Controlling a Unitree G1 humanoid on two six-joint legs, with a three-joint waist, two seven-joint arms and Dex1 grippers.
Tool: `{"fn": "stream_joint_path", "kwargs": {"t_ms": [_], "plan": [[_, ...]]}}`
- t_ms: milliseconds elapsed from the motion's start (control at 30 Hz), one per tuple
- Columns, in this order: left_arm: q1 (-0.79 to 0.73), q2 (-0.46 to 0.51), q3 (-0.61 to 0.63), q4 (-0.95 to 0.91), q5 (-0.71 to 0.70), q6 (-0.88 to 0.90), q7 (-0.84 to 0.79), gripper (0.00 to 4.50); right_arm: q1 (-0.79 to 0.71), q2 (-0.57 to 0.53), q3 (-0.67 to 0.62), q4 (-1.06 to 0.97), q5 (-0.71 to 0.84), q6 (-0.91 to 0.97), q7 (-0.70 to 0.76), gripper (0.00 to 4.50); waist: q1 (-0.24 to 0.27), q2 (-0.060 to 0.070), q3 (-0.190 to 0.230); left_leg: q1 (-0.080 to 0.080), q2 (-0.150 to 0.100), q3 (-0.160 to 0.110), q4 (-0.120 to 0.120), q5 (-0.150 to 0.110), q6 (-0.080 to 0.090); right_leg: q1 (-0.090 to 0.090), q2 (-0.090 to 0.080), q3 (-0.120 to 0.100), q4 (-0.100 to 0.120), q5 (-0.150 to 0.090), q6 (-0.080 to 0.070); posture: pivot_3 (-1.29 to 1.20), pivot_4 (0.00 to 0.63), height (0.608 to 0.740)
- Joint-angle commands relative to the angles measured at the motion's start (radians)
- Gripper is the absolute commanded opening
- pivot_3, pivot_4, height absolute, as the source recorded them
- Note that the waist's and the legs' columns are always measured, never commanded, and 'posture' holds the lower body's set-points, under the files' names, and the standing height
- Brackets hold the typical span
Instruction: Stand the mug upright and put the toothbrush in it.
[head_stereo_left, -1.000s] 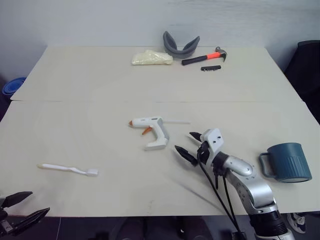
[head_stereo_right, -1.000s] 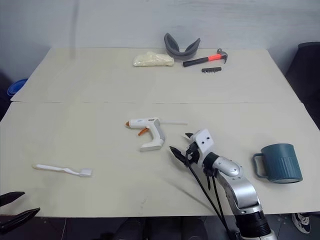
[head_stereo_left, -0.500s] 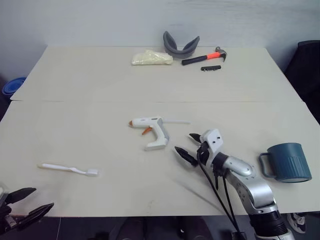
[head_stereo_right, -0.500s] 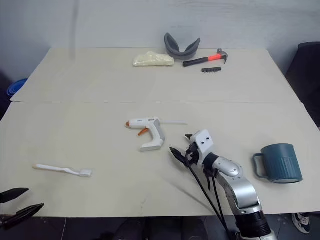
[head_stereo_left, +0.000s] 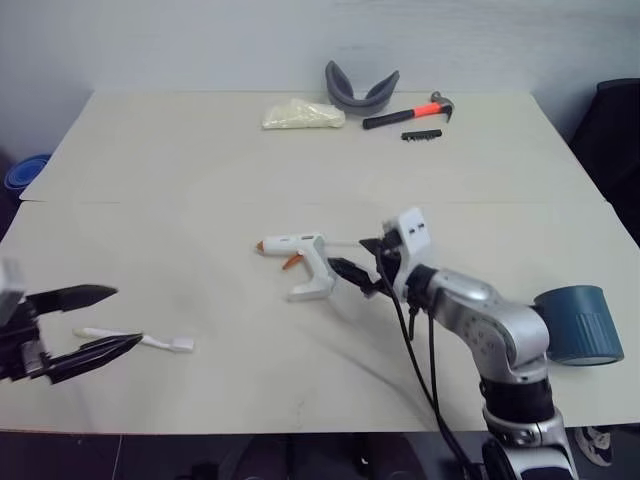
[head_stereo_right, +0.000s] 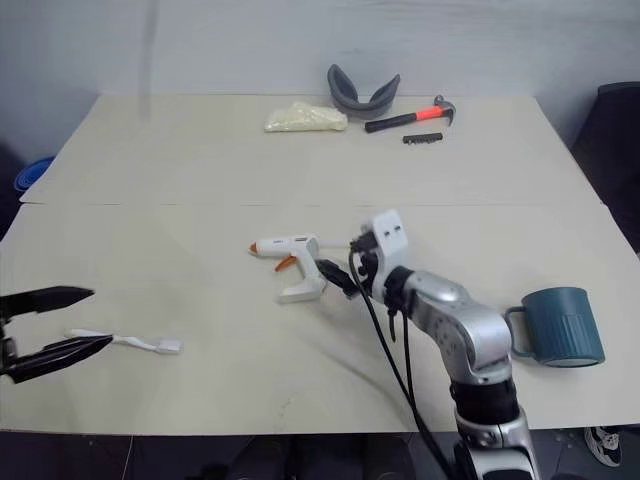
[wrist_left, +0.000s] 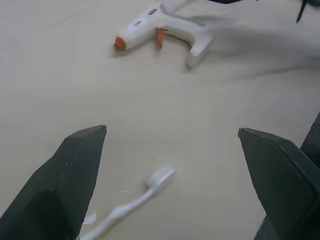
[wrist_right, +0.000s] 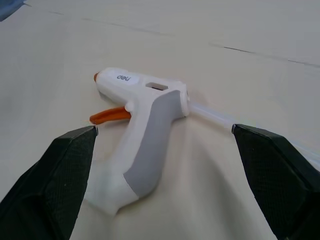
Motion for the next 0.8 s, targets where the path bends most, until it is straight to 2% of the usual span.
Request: {"fn": "stream_joint_path", "kwargs": {"t_ms": [33,167,367,567,800], "plan": [[-0.074,-0.003,-0.1,-0.036,0.001,-0.026,0.035,4.49,-0.054,0.011,0.045,0.029,-0.009,0.078,-0.026,4.5,-0.004,0.0,0.0,0.0,0.0,0.0,-0.001,0.0,0.0,-0.001,0.001,0.0,0.0,0.0,0.0,0.0,0.15,0.74],[-0.137,-0.022,-0.201,-0.066,0.018,-0.048,0.057,4.49,-0.119,0.031,0.098,0.084,-0.034,0.133,-0.044,4.5,-0.013,0.0,0.0,-0.002,0.0,0.003,-0.002,0.0,0.0,-0.005,0.002,0.0,0.002,0.0,0.0,0.0,0.15,0.74],[-0.164,-0.052,-0.276,-0.068,0.075,-0.102,0.069,4.49,-0.182,0.034,0.178,0.155,-0.055,0.142,-0.003,4.5,-0.024,0.0,0.0,-0.003,0.0,0.009,-0.001,0.0,0.0,-0.009,0.002,-0.001,0.004,0.0,0.0,0.0,0.15,0.74],[-0.165,-0.07,-0.288,-0.079,0.086,-0.113,0.076,4.49,-0.223,0.014,0.292,0.196,-0.09,0.098,0.078,4.5,-0.026,0.0,0.0,-0.003,0.001,0.01,-0.001,0.0,0.0,-0.01,0.002,0.0,0.005,0.0,0.0,0.0,0.15,0.74],[-0.164,-0.094,-0.284,-0.087,0.091,-0.126,0.084,4.49,-0.281,0.044,0.372,0.385,-0.189,-0.014,0.108,4.5,-0.027,-0.001,0.0,-0.002,0.001,0.01,-0.001,0.0,0.0,-0.01,0.002,-0.001,0.005,0.0,0.0,0.0,0.15,0.74]]}}
